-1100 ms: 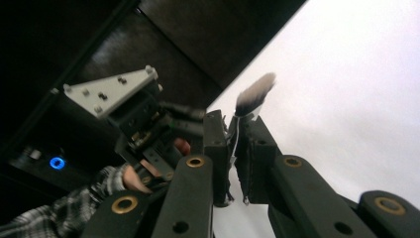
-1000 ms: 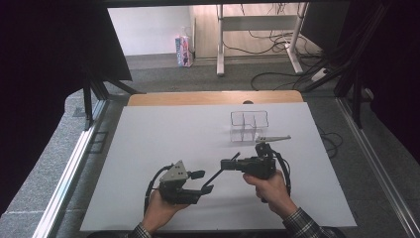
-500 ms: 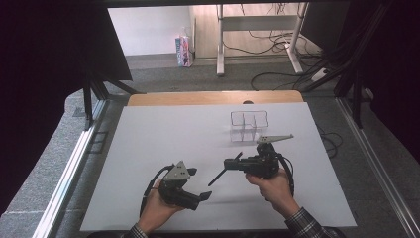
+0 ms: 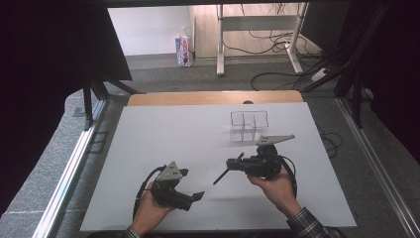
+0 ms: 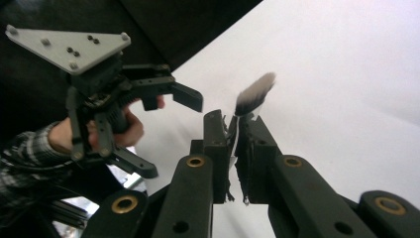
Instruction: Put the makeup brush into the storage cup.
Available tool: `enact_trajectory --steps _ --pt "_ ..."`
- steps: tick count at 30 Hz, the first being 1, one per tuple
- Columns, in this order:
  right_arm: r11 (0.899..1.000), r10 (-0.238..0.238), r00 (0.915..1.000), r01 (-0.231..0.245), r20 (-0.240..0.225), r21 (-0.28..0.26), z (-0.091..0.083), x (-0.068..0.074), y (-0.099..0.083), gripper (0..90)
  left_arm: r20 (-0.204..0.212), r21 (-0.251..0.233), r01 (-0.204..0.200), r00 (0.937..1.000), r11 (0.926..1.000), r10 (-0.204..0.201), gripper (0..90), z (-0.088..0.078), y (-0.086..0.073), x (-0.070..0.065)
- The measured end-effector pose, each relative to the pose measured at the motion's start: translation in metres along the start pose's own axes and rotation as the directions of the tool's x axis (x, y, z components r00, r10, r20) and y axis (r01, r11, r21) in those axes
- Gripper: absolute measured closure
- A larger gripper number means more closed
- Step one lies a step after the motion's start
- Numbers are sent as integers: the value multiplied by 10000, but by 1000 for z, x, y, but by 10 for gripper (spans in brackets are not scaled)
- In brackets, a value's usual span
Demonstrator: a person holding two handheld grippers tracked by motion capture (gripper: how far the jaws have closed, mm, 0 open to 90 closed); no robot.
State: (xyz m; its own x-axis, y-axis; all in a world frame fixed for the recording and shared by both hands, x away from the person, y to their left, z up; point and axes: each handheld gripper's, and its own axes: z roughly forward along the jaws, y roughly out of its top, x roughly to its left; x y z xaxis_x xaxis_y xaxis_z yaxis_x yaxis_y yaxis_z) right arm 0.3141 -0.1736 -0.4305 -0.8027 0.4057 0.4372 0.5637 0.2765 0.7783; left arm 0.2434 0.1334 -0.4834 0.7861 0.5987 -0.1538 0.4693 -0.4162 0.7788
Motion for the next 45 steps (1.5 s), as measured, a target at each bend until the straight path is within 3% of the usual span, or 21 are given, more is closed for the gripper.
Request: enact_trajectory --steps 14,21,30,34,45 --pt "9967 -809 9940 801 729 143 -6 3 2 829 -358 107 217 9991 9997 -213 59 -12 -10 5" --pt "9958 -916 9884 902 1212 166 -11 3 4 829 -772 358 11 9970 9994 17 42 -16 -16 5" --pt "9926 -1211 9777 1188 1717 236 -17 2 4 828 -950 431 24 9955 9991 17 24 -21 -23 5" --pt "9893 -1456 9679 1428 2049 283 -20 3 4 828 -948 365 147 9954 9992 -111 20 -24 -26 8" --pt "9853 -1709 9536 1659 2478 411 -25 1 4 828 -1245 477 223 9921 9986 -162 15 -30 -31 11"
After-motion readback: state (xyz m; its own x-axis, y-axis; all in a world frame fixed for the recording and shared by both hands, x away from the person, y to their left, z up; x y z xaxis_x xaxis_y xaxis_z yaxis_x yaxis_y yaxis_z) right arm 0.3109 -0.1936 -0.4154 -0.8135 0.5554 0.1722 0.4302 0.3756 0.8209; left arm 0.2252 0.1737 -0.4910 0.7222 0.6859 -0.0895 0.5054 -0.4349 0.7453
